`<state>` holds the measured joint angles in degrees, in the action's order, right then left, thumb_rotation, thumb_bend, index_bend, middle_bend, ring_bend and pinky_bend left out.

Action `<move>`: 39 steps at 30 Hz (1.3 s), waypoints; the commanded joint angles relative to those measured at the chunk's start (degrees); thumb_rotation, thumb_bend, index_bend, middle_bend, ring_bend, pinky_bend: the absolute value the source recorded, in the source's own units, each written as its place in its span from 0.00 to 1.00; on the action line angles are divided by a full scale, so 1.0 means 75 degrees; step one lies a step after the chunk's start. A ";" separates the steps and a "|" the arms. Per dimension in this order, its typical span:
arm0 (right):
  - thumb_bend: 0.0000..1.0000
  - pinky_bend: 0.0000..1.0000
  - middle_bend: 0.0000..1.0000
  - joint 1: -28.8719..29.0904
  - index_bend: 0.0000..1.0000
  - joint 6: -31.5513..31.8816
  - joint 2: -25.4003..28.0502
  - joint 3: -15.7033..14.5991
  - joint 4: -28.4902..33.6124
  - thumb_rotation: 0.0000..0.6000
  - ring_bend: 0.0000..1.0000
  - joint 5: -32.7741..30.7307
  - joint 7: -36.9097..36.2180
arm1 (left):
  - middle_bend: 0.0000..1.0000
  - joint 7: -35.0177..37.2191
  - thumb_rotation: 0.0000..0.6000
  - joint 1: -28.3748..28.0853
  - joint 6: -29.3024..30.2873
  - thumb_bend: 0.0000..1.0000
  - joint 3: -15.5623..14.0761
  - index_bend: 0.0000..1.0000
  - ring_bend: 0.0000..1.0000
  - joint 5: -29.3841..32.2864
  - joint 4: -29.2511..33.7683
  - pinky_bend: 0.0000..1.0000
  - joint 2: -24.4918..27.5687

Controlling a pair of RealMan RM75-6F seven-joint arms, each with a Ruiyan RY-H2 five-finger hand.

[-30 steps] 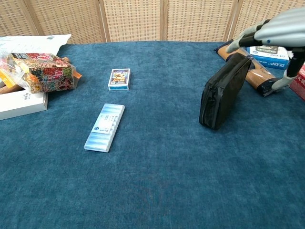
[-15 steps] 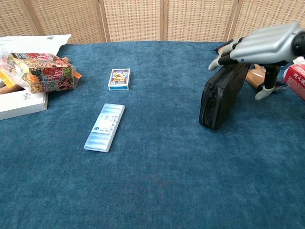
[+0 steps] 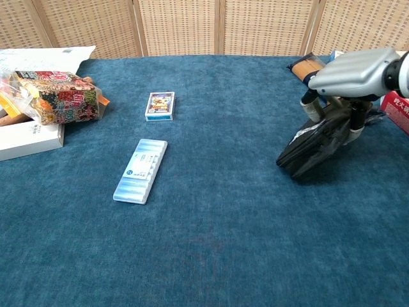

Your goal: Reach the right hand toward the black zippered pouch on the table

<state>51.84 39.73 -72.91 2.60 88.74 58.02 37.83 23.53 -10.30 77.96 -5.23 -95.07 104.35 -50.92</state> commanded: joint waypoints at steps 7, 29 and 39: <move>0.17 0.60 1.00 -0.0602 0.74 0.1176 0.0874 0.0237 0.0859 1.00 0.88 0.0739 -0.1076 | 0.00 0.0126 1.00 -0.0022 -0.0040 0.04 0.0003 0.00 0.00 -0.0014 -0.0143 0.00 -0.0145; 0.16 0.60 1.00 -0.0581 0.73 0.2314 0.2838 0.1622 0.2722 1.00 0.88 0.1096 -0.1664 | 0.00 0.0337 1.00 0.0246 0.0400 0.05 -0.0181 0.00 0.00 -0.0277 -0.0305 0.00 -0.0207; 0.15 0.60 1.00 -0.0727 0.73 0.2668 0.2887 0.1667 0.2942 1.00 0.89 0.1247 -0.1539 | 0.00 0.0448 1.00 0.0139 0.0288 0.04 -0.0136 0.00 0.00 -0.0280 -0.0416 0.00 -0.0289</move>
